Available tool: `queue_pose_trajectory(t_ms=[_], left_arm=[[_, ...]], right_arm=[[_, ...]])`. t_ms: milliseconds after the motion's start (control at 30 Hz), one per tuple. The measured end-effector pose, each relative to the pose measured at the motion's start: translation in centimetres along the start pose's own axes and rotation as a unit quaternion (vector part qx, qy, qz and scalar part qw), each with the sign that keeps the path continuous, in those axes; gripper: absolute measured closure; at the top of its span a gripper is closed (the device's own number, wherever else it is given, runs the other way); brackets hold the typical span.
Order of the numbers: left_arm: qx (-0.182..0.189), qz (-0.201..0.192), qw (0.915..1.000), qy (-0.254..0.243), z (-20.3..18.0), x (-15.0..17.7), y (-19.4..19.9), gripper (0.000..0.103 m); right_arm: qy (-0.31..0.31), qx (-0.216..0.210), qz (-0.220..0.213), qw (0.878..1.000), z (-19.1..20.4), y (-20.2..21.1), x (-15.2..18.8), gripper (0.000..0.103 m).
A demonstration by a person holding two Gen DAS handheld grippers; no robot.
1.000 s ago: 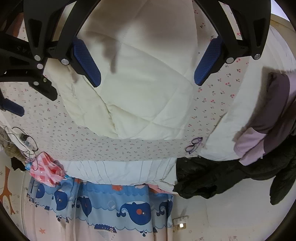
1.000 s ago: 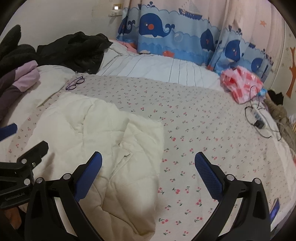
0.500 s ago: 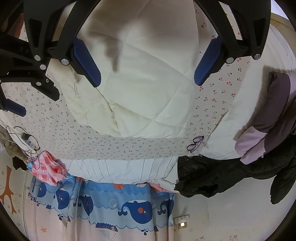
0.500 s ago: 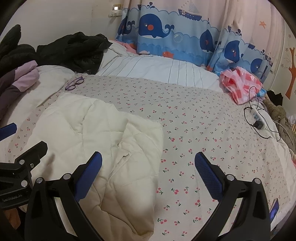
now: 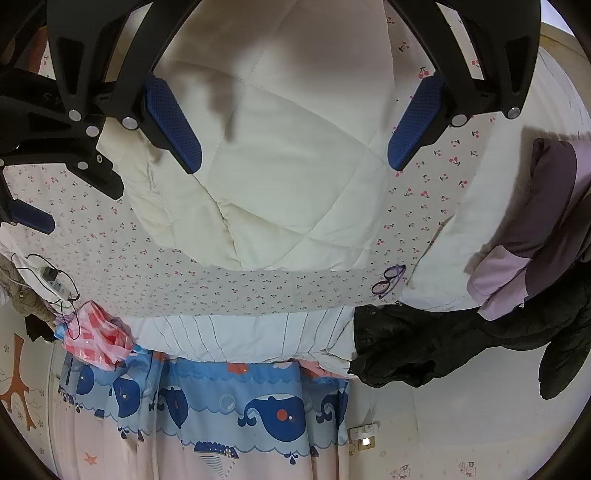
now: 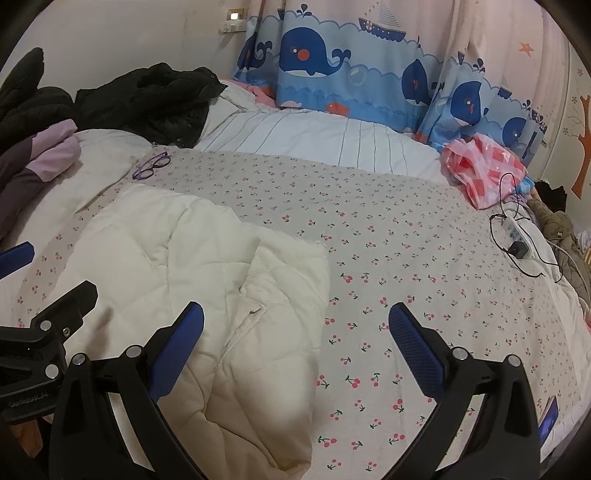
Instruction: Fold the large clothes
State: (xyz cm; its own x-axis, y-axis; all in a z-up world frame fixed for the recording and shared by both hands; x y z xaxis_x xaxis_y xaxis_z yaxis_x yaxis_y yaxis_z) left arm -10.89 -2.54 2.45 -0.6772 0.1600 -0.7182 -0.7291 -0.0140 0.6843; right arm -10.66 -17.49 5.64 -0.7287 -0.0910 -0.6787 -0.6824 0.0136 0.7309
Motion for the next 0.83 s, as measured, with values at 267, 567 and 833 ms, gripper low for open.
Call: queue_pose_trajectory(t_ms=[267, 567, 833], left_arm=[[0.008, -0.006, 0.9999, 0.008, 0.4, -0.1, -0.1, 0.007], [-0.025, -0.008, 0.9996, 0.008, 0.9, -0.1, -0.4, 0.008], [-0.017, 0.006, 0.9998, 0.012, 0.3, 0.0, -0.8, 0.007]], right_arm=[[0.000, 0.001, 0.001, 1.000, 0.0, -0.1, 0.0, 0.006], [-0.003, 0.001, -0.006, 1.000, -0.7, 0.2, 0.1, 0.006], [-0.001, 0.017, -0.009, 1.000, -1.1, 0.4, 0.4, 0.006]])
Point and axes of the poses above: each gripper's, at about its wrist camera, not at the fingertips, and y roughly against the way its jaws point, z to its left, x to its underside, the point moved 4 cm from there along -y, roughly the way its jaws point, and after that the axes turned 3 degrees about -x, right-handed, at the moved point
